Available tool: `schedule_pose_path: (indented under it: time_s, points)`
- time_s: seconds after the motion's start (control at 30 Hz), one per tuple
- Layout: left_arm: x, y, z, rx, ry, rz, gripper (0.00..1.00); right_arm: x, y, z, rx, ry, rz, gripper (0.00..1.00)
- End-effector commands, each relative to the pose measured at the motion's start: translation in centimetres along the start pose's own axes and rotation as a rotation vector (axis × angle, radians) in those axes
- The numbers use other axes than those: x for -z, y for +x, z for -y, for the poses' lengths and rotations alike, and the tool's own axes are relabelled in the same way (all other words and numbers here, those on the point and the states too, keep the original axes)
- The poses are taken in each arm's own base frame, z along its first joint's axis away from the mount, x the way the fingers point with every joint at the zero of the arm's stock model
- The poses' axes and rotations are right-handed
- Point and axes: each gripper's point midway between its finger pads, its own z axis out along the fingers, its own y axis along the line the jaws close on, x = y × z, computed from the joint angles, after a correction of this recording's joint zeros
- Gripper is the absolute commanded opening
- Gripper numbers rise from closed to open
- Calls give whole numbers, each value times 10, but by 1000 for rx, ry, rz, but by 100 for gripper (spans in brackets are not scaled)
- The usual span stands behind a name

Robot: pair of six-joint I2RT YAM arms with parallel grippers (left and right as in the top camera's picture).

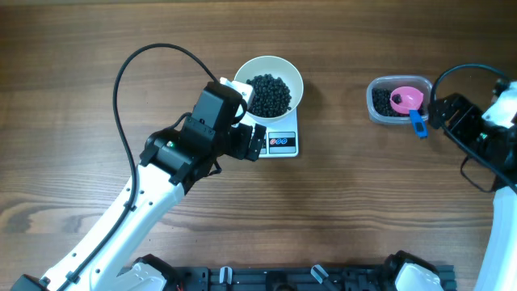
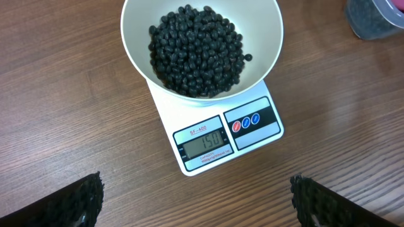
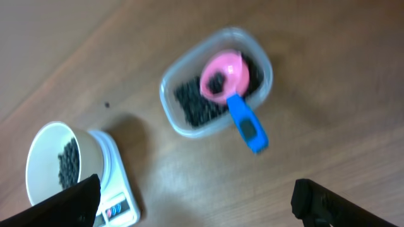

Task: Scoop item into bowl and weigh 150g on scale

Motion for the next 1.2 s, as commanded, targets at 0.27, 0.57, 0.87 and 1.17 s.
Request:
schedule_pose_path:
  time_s: [0.27, 0.57, 0.87, 1.17]
  points:
    - [1, -5, 2, -9, 9, 8, 100, 48, -27, -58, 350, -30, 291, 100]
    - [1, -5, 2, -9, 9, 8, 100, 76, -17, -84, 415, -104, 361, 100]
    - [1, -5, 2, -9, 9, 8, 100, 72, -14, -82, 604, -118, 587, 100]
    - [1, -5, 2, -9, 9, 8, 100, 62, 16, -65, 602, -164, 764, 100]
